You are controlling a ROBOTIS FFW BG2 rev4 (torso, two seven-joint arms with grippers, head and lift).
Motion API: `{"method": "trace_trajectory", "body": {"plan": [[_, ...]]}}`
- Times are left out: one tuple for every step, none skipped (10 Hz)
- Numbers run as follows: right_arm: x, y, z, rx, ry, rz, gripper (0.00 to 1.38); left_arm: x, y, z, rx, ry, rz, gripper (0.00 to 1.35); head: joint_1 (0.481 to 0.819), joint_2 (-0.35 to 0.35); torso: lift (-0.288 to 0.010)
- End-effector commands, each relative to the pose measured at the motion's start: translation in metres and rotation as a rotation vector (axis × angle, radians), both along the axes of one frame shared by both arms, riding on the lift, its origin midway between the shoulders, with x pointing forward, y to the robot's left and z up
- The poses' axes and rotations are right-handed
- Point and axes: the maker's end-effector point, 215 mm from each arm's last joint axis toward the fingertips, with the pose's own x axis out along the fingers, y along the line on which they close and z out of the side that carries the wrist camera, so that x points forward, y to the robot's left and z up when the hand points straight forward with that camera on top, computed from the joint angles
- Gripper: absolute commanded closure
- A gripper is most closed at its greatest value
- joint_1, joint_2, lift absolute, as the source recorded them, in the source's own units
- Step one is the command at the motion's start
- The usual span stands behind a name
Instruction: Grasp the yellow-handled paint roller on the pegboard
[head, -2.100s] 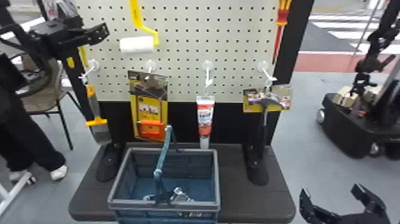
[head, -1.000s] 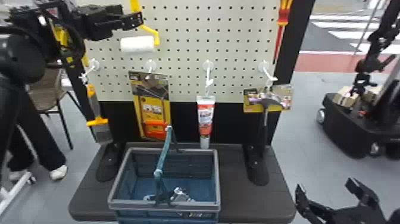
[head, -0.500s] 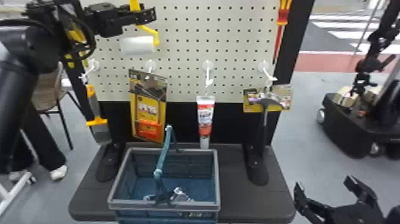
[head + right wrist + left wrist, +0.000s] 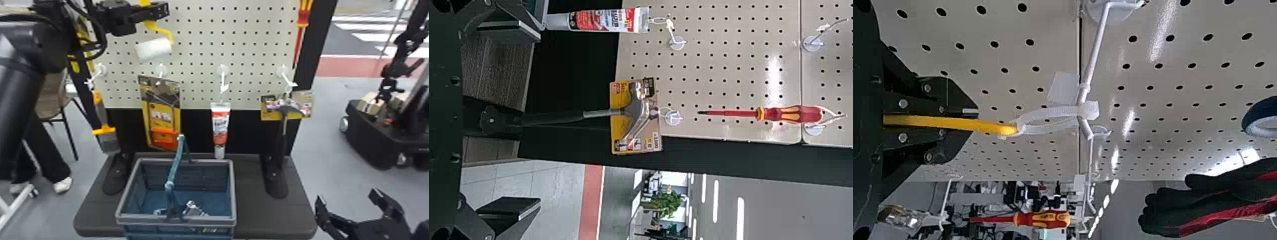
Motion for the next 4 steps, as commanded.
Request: {"method": "trace_trajectory", "body": {"plan": [[-0.0004, 0.0, -0.0006, -0.001, 0.001, 0.0, 0.14, 0.0012, 0.0014, -0.003, 0.004, 0.002, 0.005, 1.21, 0.549, 0.0, -0.1], [-0.001, 0.0, -0.0015, 0.001, 0.004, 0.0, 0.14, 0.0012, 0.0014, -0.003, 0.004, 0.002, 0.005, 1.21, 0.549, 0.0, -0.1], [-0.0004, 0.0, -0.0006, -0.001, 0.001, 0.0, 0.14, 0.0012, 0.002, -0.0019, 0.003, -0.001, 0.006, 1.21, 0.549, 0.0, -0.1], [-0.001, 0.0, -0.0015, -0.001, 0.004, 0.0, 0.14, 0.0012, 0.0026, -0.0017, 0.001, -0.006, 0.007, 1.21, 0.549, 0.0, -0.1]]}}
